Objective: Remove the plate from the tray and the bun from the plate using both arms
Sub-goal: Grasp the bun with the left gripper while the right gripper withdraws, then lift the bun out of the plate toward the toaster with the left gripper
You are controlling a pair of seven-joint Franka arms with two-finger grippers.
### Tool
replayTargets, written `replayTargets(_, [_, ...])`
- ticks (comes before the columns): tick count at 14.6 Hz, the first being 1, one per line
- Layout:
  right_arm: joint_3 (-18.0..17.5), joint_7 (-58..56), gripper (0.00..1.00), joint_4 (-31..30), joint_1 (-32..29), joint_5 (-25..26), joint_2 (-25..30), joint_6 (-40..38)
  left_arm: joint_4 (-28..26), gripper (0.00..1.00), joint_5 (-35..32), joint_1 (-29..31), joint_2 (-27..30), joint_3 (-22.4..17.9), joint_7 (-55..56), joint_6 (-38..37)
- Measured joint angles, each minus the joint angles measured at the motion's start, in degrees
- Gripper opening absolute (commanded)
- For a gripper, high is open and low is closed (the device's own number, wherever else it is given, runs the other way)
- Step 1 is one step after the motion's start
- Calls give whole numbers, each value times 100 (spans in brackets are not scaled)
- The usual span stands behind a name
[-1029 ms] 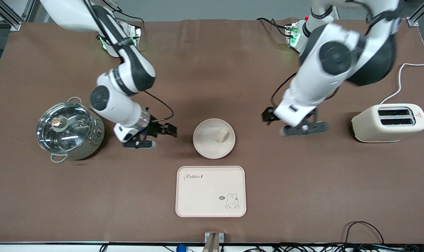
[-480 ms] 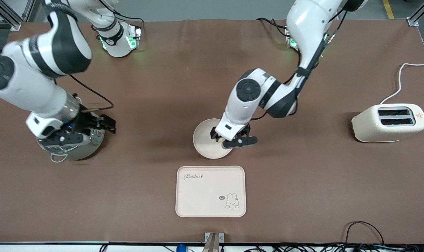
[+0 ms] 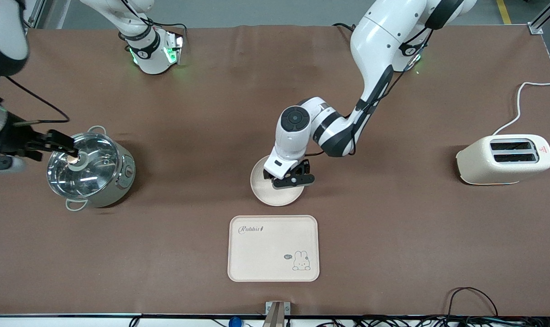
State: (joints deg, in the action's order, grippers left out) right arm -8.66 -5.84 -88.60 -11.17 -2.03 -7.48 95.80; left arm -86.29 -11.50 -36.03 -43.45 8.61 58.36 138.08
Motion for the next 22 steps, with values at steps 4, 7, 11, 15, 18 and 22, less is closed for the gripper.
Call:
replayTargets(4, [260, 6, 100, 239, 218, 0, 201, -457, -62, 95, -290, -6, -127, -3, 63, 226])
replayTargets(7, [1035, 181, 100, 434, 1169, 2, 567, -710, -214, 79, -454, -21, -181, -3, 254, 373])
replayTargets(11, [1277, 182, 100, 587, 1236, 2, 640, -1007, -413, 12, -830, -22, -182, -2, 496, 490])
replayTargets(15, [1309, 182, 100, 587, 1234, 4, 570, -1066, -400, 0, -874, -4, -135, -3, 491, 427])
replayTargets(18, [1334, 182, 100, 587, 1177, 11, 569, -1178, -284, 0, -838, 227, 271, -13, -191, -399])
replayTargets(22, [1357, -12, 100, 588, 884, 16, 570, -1187, -292, 1, -161, 1251, 1179, -41, -2337, -1335])
